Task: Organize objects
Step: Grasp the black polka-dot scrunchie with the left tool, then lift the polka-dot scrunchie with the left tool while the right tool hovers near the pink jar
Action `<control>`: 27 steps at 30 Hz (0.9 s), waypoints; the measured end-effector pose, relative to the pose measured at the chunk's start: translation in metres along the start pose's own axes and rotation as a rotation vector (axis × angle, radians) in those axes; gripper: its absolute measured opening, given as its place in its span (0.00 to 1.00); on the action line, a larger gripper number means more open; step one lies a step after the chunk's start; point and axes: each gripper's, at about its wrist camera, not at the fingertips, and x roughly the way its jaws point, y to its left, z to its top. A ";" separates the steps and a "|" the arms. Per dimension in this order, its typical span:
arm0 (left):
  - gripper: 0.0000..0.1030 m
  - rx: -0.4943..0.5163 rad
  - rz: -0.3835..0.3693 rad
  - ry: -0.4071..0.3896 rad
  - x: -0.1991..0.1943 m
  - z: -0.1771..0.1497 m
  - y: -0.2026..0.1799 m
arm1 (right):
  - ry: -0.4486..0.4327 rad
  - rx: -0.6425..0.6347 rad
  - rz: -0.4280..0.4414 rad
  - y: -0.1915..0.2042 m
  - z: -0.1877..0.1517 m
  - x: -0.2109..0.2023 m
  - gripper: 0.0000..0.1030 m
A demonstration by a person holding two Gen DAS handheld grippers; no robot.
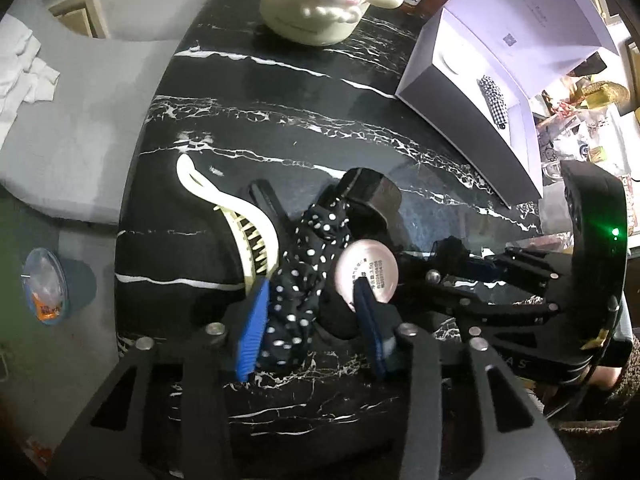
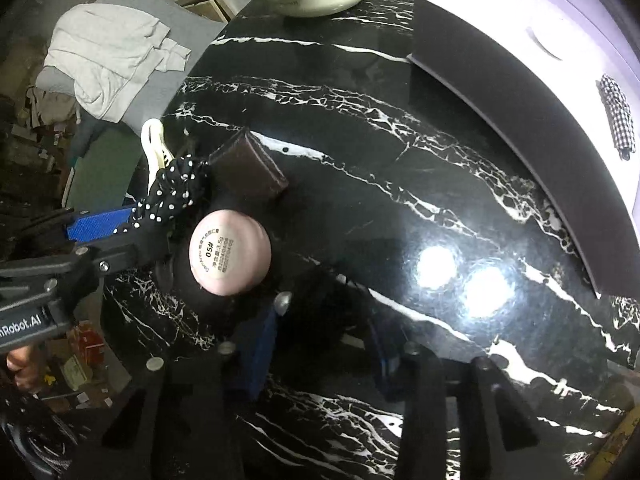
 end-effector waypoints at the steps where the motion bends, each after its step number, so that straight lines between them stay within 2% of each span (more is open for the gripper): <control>1: 0.32 0.005 0.007 -0.005 -0.002 -0.001 -0.001 | 0.000 -0.001 0.000 0.000 0.000 0.000 0.40; 6: 0.25 0.014 0.013 -0.015 -0.005 0.000 -0.002 | -0.004 0.002 -0.002 0.000 -0.001 -0.001 0.40; 27: 0.19 0.052 0.011 -0.054 -0.033 -0.003 -0.018 | -0.071 0.018 -0.008 0.000 -0.016 -0.030 0.40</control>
